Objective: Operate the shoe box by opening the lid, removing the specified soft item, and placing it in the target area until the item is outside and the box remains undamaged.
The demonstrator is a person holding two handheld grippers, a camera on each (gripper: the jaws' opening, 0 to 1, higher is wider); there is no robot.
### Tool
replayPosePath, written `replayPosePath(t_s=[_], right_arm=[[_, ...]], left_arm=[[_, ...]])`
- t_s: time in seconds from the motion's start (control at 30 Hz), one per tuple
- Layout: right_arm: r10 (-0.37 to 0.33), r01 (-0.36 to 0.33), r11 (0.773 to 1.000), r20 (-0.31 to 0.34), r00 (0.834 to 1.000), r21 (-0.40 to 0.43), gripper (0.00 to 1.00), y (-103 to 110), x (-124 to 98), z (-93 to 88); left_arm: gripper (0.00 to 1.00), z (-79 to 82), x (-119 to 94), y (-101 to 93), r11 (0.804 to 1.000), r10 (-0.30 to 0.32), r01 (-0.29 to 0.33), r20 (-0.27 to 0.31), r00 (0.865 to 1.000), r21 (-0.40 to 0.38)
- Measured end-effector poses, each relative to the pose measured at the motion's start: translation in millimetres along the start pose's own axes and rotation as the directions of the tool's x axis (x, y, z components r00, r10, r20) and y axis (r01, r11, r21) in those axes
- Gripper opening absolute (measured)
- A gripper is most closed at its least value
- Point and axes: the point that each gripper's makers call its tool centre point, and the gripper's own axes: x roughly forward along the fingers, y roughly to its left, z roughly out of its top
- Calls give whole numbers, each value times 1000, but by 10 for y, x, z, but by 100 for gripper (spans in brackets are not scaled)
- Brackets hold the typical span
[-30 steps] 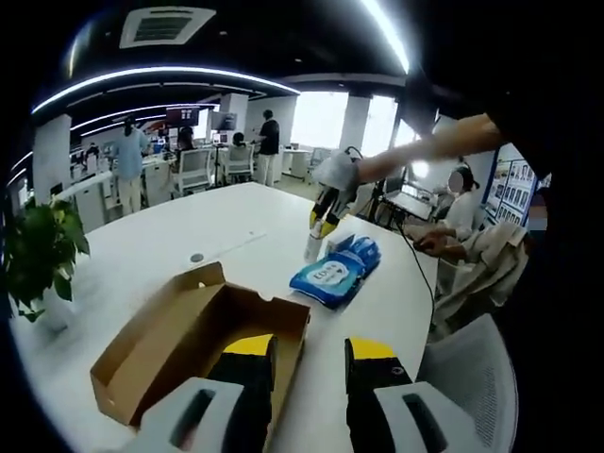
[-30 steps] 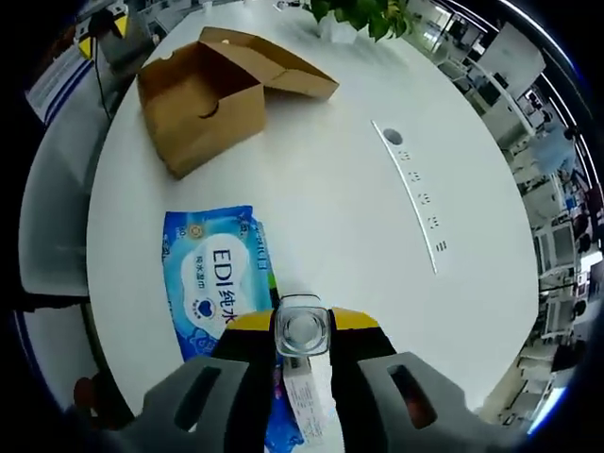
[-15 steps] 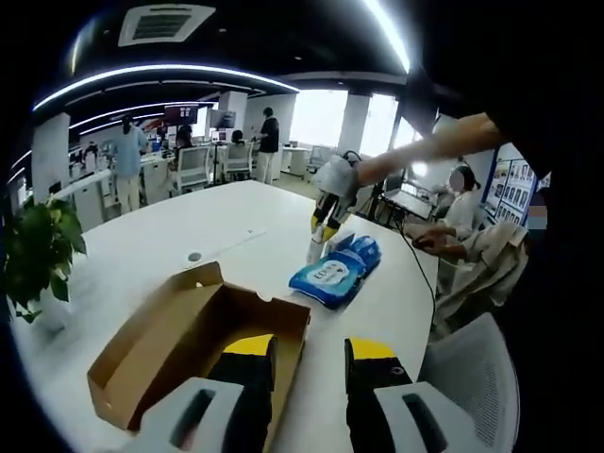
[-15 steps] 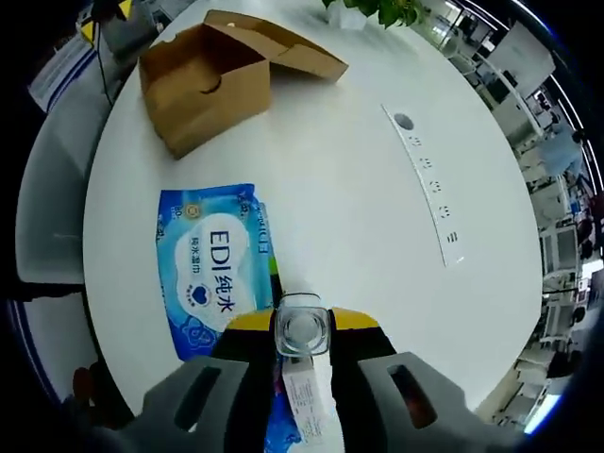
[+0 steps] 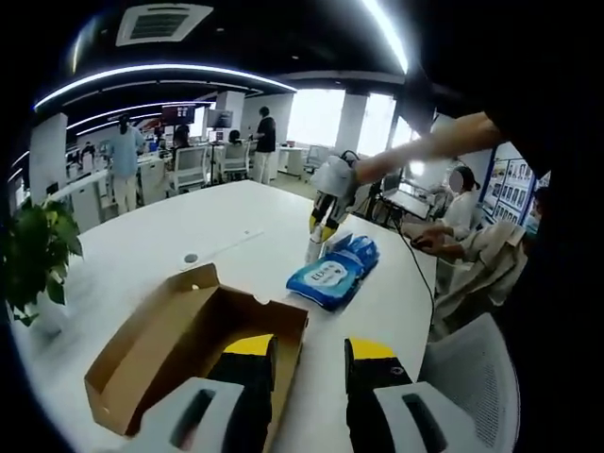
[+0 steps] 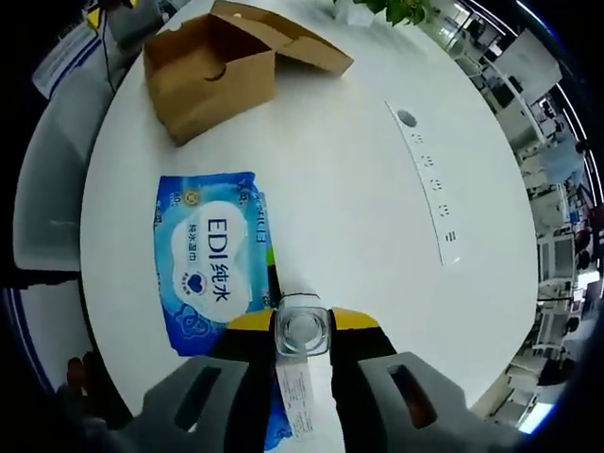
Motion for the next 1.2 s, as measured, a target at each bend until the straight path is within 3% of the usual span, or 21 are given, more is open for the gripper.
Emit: replayPosePath(t_s=[1.2], right_arm=[[-26, 26, 999, 9, 1000, -33, 22, 8, -60, 65]], left_arm=[[29, -62, -24, -3, 1000, -6, 6, -9, 1000, 0]])
